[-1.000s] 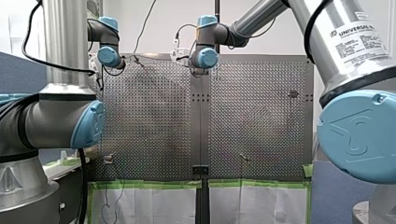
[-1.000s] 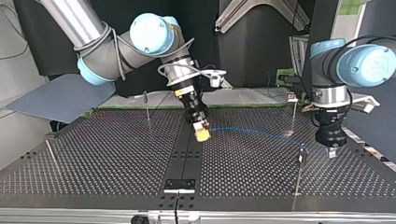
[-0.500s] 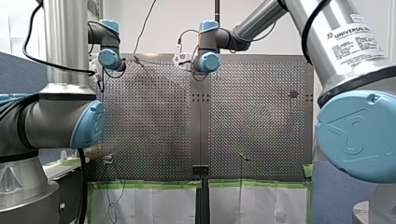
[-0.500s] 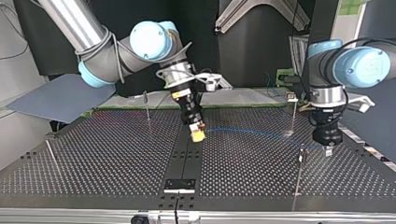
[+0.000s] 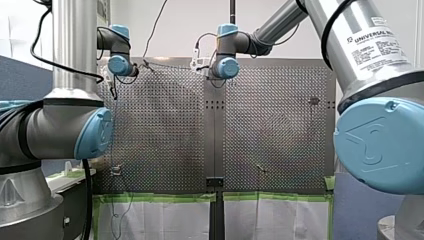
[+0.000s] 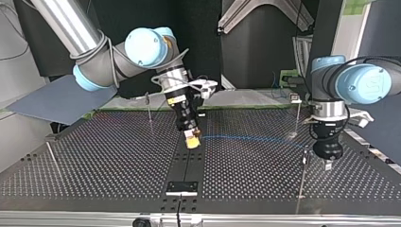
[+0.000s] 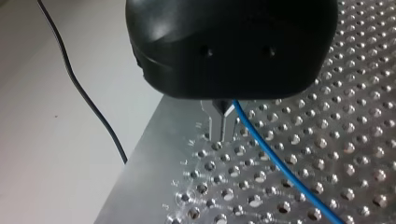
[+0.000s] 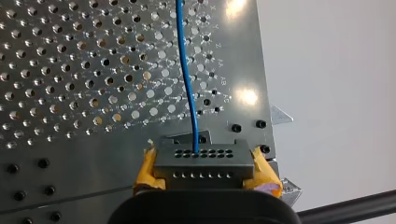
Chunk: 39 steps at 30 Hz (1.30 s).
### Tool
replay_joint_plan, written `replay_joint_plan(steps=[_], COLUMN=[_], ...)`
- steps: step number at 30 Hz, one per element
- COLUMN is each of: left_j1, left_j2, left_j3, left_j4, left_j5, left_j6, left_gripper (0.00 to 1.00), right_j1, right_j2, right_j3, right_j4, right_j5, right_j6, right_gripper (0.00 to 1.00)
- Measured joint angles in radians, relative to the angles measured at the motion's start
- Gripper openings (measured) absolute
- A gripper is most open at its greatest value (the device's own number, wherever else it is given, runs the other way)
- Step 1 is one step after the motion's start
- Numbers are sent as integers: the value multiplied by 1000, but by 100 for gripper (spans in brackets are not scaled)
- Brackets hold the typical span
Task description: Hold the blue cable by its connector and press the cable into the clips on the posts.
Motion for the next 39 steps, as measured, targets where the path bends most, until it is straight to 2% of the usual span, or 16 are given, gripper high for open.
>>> replay_joint_plan(steps=[12,22,31,39], left_j1=[-2,0,10,12], left_j2=[-24,-87,-95,-94], left_j3=[65,114,117,118], left_j4=[-1,-25,-26,-25], left_j5=[-11,-8,-10,-3], left_j6=[-47,-39,-43,-43], left_gripper=[0,0,0,0], right_j1=[-43,-90,-135,-146], right_j2=[3,42,70,109], right_j3=[-12,-94,-135,-150], right_j4=[-8,6,11,21], right_j5=[-6,-40,-74,-94], right_j6=[4,12,20,21], right_gripper=[0,0,0,0])
